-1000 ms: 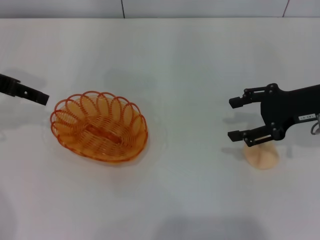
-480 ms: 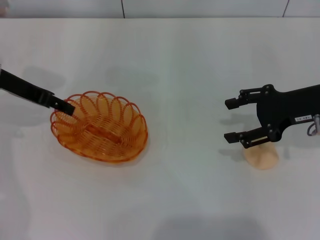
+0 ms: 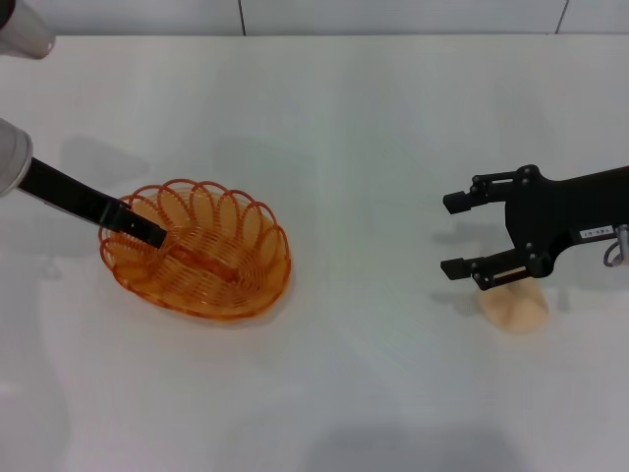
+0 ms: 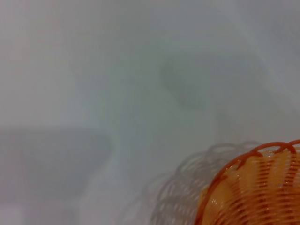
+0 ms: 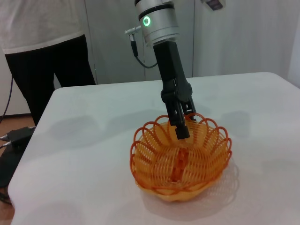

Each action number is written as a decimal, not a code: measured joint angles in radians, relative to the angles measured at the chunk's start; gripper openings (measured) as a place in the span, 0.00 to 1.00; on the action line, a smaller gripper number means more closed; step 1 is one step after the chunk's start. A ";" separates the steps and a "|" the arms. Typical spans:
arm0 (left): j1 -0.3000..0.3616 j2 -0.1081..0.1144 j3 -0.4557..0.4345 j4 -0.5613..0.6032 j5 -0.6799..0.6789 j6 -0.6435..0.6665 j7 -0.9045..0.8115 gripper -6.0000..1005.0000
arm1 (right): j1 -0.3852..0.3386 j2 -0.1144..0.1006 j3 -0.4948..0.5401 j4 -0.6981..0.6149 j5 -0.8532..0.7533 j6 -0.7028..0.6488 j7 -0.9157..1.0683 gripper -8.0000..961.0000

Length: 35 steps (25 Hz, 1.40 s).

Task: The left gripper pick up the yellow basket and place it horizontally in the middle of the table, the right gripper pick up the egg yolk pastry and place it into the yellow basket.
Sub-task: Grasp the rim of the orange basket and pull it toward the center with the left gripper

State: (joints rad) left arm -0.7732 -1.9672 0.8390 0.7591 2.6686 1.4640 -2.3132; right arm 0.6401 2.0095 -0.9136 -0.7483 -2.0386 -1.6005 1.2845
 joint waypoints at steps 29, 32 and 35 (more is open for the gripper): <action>0.030 -0.002 -0.010 0.068 -0.100 0.046 0.008 0.07 | -0.044 0.002 0.004 -0.023 0.058 0.005 -0.007 0.82; 0.037 -0.005 -0.011 0.113 -0.147 0.096 -0.049 0.07 | -0.063 0.000 0.005 -0.047 0.078 0.005 -0.007 0.82; 0.029 -0.006 -0.011 0.127 -0.187 0.130 -0.135 0.07 | -0.090 -0.001 0.005 -0.082 0.097 0.005 -0.007 0.82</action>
State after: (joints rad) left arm -0.7438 -1.9728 0.8284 0.8862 2.4817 1.5941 -2.4480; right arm 0.5500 2.0081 -0.9082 -0.8301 -1.9419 -1.5959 1.2775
